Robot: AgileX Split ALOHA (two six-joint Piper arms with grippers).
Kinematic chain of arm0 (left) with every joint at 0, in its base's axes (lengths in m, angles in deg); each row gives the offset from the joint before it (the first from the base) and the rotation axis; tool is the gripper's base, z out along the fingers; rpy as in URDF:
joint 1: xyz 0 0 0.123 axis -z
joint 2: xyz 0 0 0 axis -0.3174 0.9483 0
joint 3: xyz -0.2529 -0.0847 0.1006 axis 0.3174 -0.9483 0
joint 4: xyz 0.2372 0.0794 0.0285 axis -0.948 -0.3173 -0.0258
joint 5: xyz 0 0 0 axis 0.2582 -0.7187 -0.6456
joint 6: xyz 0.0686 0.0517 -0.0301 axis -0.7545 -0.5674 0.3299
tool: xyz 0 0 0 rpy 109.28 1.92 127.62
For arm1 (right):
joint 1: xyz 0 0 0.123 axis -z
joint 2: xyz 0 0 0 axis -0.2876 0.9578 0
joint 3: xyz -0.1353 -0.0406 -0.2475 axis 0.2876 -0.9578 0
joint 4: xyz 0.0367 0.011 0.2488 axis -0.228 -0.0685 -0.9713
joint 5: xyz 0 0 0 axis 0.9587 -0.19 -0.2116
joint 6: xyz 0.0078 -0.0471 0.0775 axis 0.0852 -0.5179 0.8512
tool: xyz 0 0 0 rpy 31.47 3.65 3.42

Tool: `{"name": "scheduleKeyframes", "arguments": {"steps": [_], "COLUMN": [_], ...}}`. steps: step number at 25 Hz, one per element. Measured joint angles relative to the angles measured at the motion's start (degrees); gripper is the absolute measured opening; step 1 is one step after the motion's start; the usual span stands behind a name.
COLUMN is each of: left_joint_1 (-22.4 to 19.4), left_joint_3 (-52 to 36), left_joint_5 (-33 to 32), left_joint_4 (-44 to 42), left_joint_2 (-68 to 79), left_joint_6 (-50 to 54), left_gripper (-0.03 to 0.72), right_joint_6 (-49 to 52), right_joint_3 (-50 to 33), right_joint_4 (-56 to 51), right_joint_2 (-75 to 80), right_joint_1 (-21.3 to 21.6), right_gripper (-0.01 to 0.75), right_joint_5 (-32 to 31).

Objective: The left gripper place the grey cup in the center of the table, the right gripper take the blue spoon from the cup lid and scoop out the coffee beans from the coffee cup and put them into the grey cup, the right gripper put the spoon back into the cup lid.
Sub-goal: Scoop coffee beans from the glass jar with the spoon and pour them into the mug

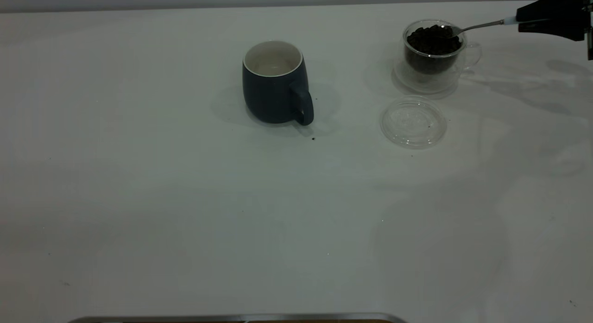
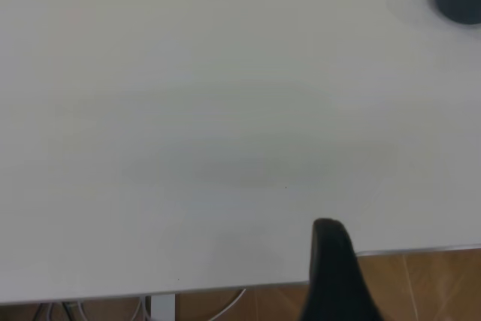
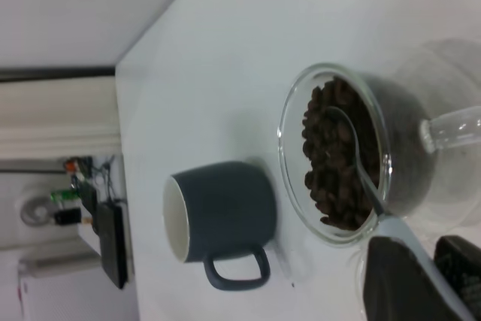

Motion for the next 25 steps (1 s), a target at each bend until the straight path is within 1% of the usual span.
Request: {"name": "scheduleKeyframes", "arguments": {"steps": [7,25], "left_joint_1": [0.0,0.0], "left_joint_3": [0.0,0.0], "left_joint_5": [0.0,0.0], "left_joint_4": [0.0,0.0], "left_joint_2": [0.0,0.0], "left_joint_6": [0.0,0.0], "left_gripper": [0.544,0.544], "right_joint_6": [1.5,1.8], "right_joint_3": [0.0,0.0], "right_joint_4": [-0.1,0.3], "right_joint_2": [0.0,-3.4], "right_joint_1": [0.1,0.1], "right_gripper": [0.101,0.101], "right_joint_5": [-0.1,-0.2]}}
